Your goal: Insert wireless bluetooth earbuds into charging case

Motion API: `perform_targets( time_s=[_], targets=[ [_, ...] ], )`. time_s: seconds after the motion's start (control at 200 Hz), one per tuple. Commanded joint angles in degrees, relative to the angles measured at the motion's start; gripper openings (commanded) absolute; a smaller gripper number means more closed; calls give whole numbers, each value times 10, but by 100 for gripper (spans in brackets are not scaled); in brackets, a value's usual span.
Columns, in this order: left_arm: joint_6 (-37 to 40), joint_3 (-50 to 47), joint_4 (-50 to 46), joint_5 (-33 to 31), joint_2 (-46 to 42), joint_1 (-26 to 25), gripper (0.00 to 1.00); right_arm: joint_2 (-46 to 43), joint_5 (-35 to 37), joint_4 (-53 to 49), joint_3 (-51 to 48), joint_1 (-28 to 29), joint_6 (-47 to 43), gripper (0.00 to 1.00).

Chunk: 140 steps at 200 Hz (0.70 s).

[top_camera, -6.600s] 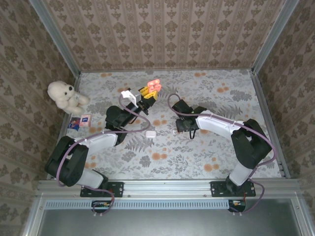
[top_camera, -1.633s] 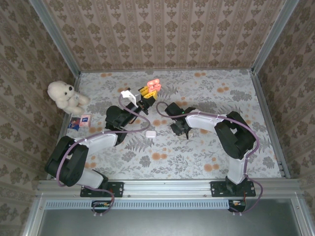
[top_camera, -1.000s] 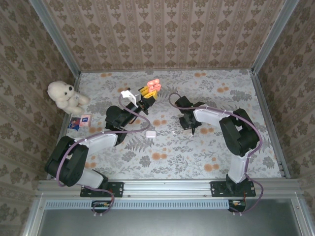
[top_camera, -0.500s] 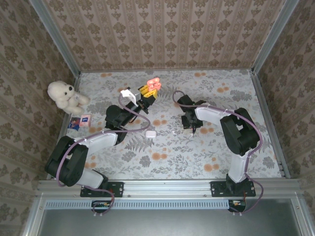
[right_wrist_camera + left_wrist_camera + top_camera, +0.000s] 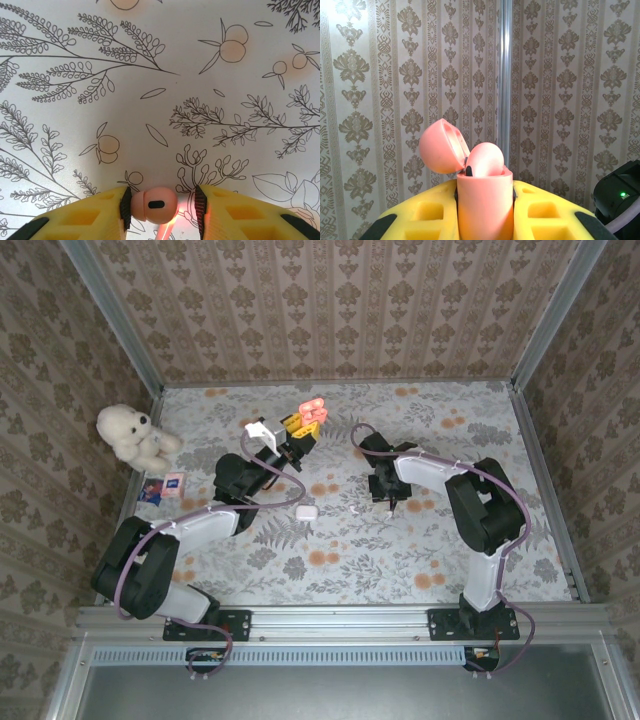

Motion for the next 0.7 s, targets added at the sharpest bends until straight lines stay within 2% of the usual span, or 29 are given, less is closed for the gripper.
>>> perform_targets(
  time_s=[0.0,0.695],
  targets=[
    [-13,14,19,1,5,-4,0,24,4,-20,13,-1,2,41],
    [-13,12,19,1,4,-5,0,24,6,-25,28,-2,-27,29]
  ],
)
